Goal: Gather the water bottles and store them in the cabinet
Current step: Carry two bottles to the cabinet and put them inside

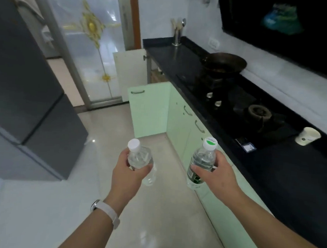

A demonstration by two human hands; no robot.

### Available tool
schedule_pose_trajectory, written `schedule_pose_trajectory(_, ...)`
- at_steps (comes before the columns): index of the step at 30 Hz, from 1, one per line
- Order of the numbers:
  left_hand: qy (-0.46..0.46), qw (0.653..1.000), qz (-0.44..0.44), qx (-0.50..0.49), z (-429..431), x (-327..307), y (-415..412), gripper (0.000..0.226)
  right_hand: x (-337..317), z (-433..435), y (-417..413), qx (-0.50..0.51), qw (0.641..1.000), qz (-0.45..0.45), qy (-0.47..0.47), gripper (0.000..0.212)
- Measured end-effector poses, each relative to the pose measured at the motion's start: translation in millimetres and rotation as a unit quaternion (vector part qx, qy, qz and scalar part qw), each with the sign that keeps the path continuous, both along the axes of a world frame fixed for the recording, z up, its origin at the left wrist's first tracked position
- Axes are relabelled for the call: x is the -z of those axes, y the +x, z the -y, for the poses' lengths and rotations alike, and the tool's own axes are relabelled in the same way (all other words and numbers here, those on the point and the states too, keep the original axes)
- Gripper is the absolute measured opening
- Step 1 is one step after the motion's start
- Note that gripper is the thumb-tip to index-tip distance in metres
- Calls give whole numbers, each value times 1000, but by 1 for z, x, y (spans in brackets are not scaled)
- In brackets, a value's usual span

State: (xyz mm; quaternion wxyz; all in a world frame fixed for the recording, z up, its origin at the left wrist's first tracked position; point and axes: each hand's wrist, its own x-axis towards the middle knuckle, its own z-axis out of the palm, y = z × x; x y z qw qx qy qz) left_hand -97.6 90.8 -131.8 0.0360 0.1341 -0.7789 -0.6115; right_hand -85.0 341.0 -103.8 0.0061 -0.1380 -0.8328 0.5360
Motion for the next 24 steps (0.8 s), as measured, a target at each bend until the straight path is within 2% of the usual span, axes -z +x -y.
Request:
schedule_pose_trajectory(9, -4, 992, -8, -128, 105, 1, -1, 60, -7, 106, -70, -122, 992, -4, -33, 45)
schedule_pose_trajectory(14, -15, 986, 11, -165, 139, 13, -21, 57, 2, 145, -112, -158, 986, 7, -44, 45)
schedule_pose_trajectory(24, -21, 983, 26, -181, 180, 16, -156, 59, 27, 194, -260, -188, 981, 25, -41, 44)
